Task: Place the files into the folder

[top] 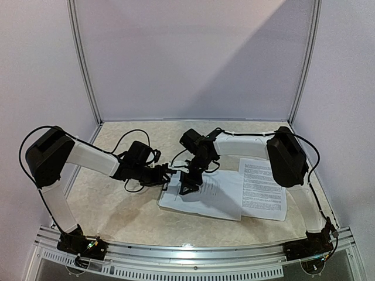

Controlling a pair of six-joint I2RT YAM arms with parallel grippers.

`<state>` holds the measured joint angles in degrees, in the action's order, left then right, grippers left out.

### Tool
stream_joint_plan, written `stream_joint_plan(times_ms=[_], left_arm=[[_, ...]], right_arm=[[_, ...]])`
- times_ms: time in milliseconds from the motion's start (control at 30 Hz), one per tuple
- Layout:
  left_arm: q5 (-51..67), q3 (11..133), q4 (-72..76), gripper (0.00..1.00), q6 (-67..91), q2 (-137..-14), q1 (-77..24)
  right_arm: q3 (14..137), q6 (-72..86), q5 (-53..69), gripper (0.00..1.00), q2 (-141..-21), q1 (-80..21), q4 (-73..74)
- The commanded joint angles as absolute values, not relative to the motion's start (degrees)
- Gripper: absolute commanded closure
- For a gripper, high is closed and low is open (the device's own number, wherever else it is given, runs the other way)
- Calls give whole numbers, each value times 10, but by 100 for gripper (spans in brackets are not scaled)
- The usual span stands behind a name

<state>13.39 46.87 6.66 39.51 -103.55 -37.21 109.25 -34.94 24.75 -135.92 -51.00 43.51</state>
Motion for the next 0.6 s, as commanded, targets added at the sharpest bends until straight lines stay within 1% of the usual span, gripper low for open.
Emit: stream_joint_plan(times_ms=[0,267,400,567], left_arm=[[143,441,-11,100,375,-1063,-399],[136,436,-13,100,375,-1061,-394],[129,435,-21,100,374,-1057,-392],[127,436,-27,100,373,-1055,-390]], right_arm=[[1115,-308,245,30,-1378,-527,355],[1113,-296,281,30,-1348,-527,361],[1113,-298,267,30,-1322,-527,372],[1066,-308,237,29,-1248,-521,375]])
